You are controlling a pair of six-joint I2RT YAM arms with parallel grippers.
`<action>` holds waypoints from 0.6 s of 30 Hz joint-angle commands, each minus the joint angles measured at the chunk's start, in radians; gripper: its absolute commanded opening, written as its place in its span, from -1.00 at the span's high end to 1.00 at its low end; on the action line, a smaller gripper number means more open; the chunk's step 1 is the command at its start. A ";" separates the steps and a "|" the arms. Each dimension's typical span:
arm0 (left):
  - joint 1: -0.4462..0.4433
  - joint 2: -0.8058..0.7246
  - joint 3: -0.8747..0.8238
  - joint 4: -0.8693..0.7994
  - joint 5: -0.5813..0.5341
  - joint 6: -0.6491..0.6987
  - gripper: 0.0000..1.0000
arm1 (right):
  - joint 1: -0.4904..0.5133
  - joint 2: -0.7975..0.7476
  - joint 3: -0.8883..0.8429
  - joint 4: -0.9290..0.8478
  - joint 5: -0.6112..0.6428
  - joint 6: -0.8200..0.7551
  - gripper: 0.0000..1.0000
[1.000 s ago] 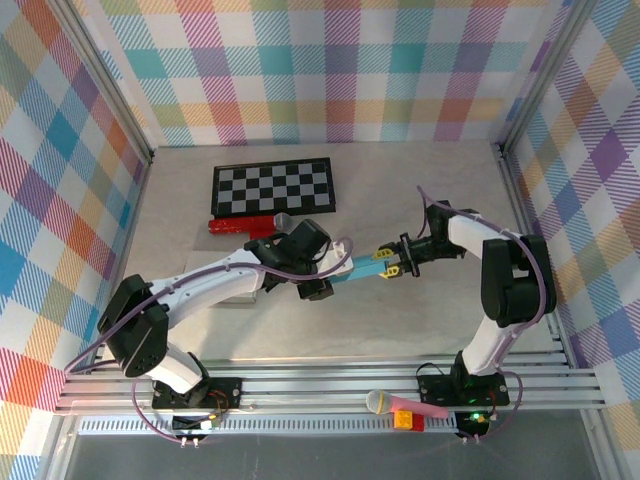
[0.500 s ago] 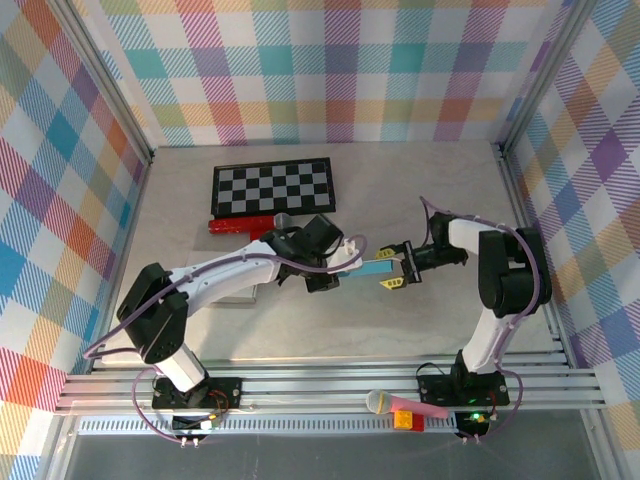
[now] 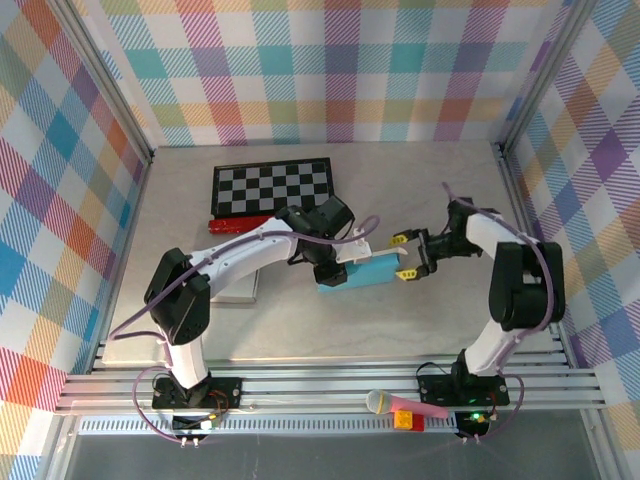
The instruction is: Fold the paper box
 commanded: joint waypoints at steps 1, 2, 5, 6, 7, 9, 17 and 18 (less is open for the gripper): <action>0.031 0.021 0.012 -0.142 0.091 -0.015 0.42 | -0.016 -0.132 0.119 -0.061 0.239 -0.074 -0.40; 0.037 0.024 0.017 -0.151 0.091 -0.015 0.42 | -0.015 -0.168 0.136 -0.062 0.303 -0.106 -0.36; 0.051 0.031 0.030 -0.169 0.098 -0.007 0.42 | -0.003 -0.281 0.114 0.008 0.436 -0.221 -0.16; 0.055 0.037 0.036 -0.174 0.100 -0.006 0.42 | 0.012 -0.319 0.086 0.057 0.460 -0.291 -0.05; 0.058 0.044 0.042 -0.182 0.107 0.000 0.42 | 0.033 -0.353 0.061 0.097 0.485 -0.361 0.02; 0.063 0.056 0.056 -0.194 0.111 0.005 0.42 | 0.099 -0.425 0.002 0.173 0.534 -0.551 0.15; 0.069 0.068 0.072 -0.196 0.103 0.010 0.42 | 0.152 -0.370 -0.001 0.110 0.405 -0.917 0.14; 0.069 0.066 0.071 -0.195 0.102 0.011 0.41 | 0.153 -0.350 0.011 0.104 0.400 -0.922 0.08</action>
